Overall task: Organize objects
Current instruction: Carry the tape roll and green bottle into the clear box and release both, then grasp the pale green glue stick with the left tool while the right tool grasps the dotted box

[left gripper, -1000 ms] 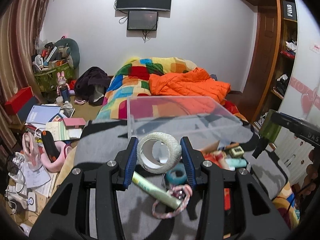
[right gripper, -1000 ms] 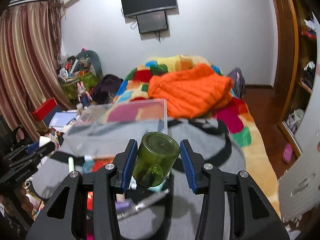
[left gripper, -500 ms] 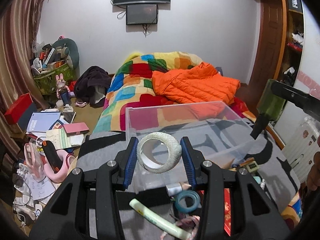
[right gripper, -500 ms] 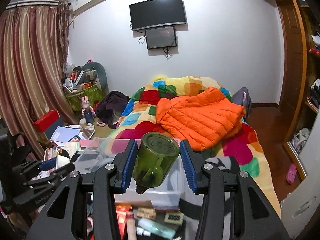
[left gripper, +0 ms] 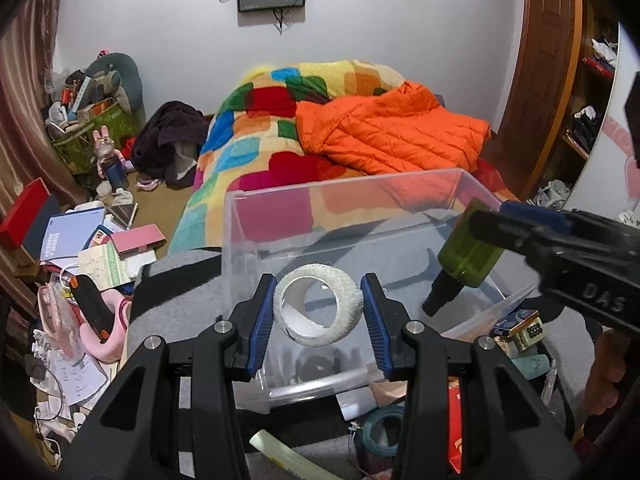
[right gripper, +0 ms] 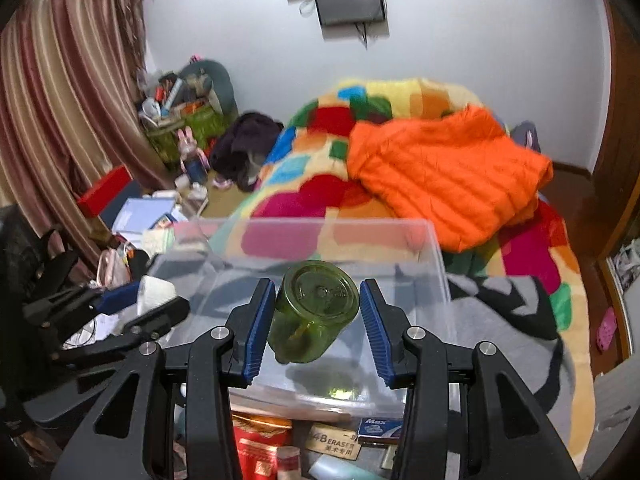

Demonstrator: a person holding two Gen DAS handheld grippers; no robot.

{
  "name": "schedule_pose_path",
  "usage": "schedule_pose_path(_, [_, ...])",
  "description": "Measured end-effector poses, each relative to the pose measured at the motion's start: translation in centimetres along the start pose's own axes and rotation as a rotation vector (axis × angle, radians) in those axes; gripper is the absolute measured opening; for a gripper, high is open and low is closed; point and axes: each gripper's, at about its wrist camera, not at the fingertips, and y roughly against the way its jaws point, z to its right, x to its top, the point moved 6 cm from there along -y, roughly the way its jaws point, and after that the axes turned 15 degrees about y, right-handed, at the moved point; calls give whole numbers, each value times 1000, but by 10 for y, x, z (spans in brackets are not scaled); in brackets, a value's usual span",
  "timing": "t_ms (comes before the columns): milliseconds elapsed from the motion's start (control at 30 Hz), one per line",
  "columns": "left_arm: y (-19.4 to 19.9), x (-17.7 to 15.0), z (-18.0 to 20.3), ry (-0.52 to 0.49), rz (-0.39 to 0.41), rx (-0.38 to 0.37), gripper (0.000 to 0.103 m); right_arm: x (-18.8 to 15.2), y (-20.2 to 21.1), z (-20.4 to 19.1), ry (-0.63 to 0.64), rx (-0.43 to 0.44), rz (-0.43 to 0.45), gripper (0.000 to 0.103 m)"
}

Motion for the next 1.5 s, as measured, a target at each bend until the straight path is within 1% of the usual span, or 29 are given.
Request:
schedule_pose_path(100, [-5,-1,3,-15,-4,2,43,-8,-11,4,9,-2,-43,41])
schedule_pose_path(167, [-8,-1,4,-19,-14,-1,44,-9,-11,6,17,2,-43,42])
schedule_pose_path(233, [-11,-1,4,-7,-33,-12,47,-10,-8,5,44,-1,-48,42])
schedule_pose_path(300, [-10,-2,3,10,-44,-33,58,-11,-6,5,86,-36,-59,45])
schedule_pose_path(333, [-9,-2,4,15,-42,-39,60,-11,-5,5,102,-52,-60,48])
schedule_pose_path(400, [-5,-3,4,11,-33,-42,63,-12,-2,5,121,-73,-60,56])
schedule_pose_path(467, [2,-3,5,-5,-18,-34,63,-14,3,5,140,-90,-57,56])
schedule_pose_path(533, [10,-4,6,-12,-5,-32,66,-14,9,4,159,-101,-47,56])
schedule_pose_path(600, [20,-4,5,-19,16,-29,73,-13,16,3,167,-107,-36,59])
schedule_pose_path(633, [25,-4,5,-21,28,-25,74,-13,22,3,169,-107,-26,60])
schedule_pose_path(700, [36,-6,2,-28,52,-18,79,-12,32,2,169,-111,-8,67])
schedule_pose_path(733, [43,-8,0,-28,62,-17,81,-12,39,2,169,-116,5,69])
schedule_pose_path(800, [53,-14,-4,-18,74,-19,90,-14,50,3,170,-125,25,72])
schedule_pose_path(833, [56,-17,-6,-13,77,-19,91,-16,57,4,173,-130,35,73])
schedule_pose_path(900, [60,-25,-11,-6,77,-10,92,-21,66,6,173,-140,45,76])
schedule_pose_path(967, [63,-35,-18,4,66,-4,92,-28,74,9,173,-155,48,76])
schedule_pose_path(1133, [57,-64,-37,52,11,-1,92,-57,82,22,147,-187,22,79])
schedule_pose_path(1233, [48,-80,-43,85,-33,7,92,-78,75,30,122,-198,-27,79])
schedule_pose_path(1367, [34,-96,-50,102,-49,52,92,-105,55,39,56,-179,-102,79])
schedule_pose_path(1433, [27,-103,-53,121,-65,53,92,-113,46,41,28,-163,-126,79])
schedule_pose_path(1467, [23,-106,-55,133,-79,52,91,-116,41,41,17,-155,-133,79])
schedule_pose_path(1500, [19,-108,-58,146,-92,51,85,-118,39,41,11,-151,-137,79])
